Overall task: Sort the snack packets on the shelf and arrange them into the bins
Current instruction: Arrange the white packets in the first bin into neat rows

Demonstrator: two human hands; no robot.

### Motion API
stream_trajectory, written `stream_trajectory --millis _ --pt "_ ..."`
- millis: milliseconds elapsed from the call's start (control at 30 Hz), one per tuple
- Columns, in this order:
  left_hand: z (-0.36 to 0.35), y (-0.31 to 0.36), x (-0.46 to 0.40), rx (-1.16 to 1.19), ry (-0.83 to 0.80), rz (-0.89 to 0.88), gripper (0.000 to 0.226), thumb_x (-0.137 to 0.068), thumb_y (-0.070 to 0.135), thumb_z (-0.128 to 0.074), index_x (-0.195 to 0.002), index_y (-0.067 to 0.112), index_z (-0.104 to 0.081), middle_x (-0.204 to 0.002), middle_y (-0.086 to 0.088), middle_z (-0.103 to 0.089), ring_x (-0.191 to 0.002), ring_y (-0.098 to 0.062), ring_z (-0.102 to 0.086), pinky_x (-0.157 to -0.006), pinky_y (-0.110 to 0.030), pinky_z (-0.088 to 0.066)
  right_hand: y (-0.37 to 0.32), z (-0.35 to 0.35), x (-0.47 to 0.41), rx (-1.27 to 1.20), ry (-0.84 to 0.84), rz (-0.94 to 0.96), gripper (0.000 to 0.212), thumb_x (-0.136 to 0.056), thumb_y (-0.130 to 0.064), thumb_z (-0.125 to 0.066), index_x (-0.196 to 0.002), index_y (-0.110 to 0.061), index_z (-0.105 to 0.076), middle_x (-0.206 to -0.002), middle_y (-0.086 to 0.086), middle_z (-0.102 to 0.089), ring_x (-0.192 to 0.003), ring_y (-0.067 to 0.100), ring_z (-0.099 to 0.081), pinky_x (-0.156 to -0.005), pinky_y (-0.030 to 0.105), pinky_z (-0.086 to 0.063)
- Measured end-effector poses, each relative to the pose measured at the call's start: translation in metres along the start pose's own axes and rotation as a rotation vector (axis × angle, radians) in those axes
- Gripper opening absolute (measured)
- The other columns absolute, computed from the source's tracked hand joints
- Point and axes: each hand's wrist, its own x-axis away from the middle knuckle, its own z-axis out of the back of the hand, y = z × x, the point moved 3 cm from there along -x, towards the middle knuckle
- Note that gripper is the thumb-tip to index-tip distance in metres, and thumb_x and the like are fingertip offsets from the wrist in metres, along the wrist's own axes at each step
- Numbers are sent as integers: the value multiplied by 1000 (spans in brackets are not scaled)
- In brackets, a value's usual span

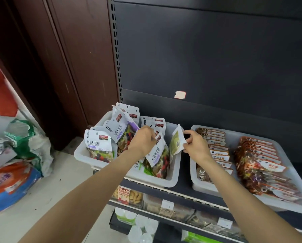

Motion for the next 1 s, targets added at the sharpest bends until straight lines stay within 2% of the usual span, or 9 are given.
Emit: stream_trajectory --millis 67,133,233,367,533,633,800,867,1000 --pt "7 0 -11 50 46 59 13 -92 8 -54 -92 -1 -63 -100 -16 -66 -92 -29 -64 -79 -31 -50 -1 6 -5 -51 -6 -15 50 -87 4 -55 -133 -12 -48 -98 8 -64 -94 24 -64 -83 44 -56" --pt "14 0 -23 88 74 95 15 -94 11 -52 -99 1 -62 -98 -16 -67 -90 -28 -64 -76 -32 -51 -4 10 -11 -77 -29 -31 42 -88 3 -54 -129 -6 -53 -103 12 -65 -94 25 -65 -83 43 -56" --pt "20 0 -34 105 119 101 21 -95 18 -52 -110 5 -59 -104 -15 -66 -94 -29 -63 -80 -35 -53 -6 9 -15 -107 -59 -11 17 -89 0 -56 -99 -9 -66 -91 9 -65 -85 23 -65 -81 42 -57" --pt "19 -3 -38 171 118 108 19 -97 22 -51 -110 9 -55 -90 -11 -66 -73 -24 -61 -62 -30 -49 -5 -1 -17 -166 -76 -3 17 -93 -10 -56 -79 -18 -54 -100 14 -63 -97 27 -62 -81 45 -57" --pt "7 -3 -42 221 -128 24 30 -91 22 -62 -117 9 -56 -112 -10 -66 -99 -22 -62 -87 -26 -48 -17 -12 -20 -372 -74 -6 19 -97 -8 -48 -80 -16 -48 -103 19 -59 -102 33 -61 -81 42 -57" --pt "6 0 -38 165 -90 -40 32 -93 23 -59 -120 8 -59 -119 -8 -64 -108 -21 -60 -95 -25 -45 -23 -32 -13 -360 -167 75 25 -98 -8 -44 -79 -20 -56 -97 5 -62 -102 27 -61 -91 39 -51" --pt "0 2 -44 52 -74 18 38 -85 34 -67 -115 11 -60 -108 -8 -66 -100 -23 -62 -90 -35 -51 -14 -40 -12 -370 -306 84 20 -98 -4 -43 -100 -18 -57 -110 1 -63 -103 11 -61 -74 10 -45" --pt "-3 3 -46 -48 -80 44 38 -83 31 -70 -113 10 -60 -106 -10 -66 -100 -25 -63 -88 -37 -52 -10 -35 -15 -369 -340 70 21 -97 -2 -45 -111 -10 -57 -113 3 -63 -101 11 -63 -71 10 -48" --pt "5 -3 -49 -75 -17 119 22 -89 15 -63 -109 7 -64 -104 -14 -67 -95 -29 -64 -84 -40 -55 -3 -20 -25 -81 -305 96 40 -94 -9 -53 -133 -14 -46 -131 3 -53 -123 19 -51 -93 23 -41"
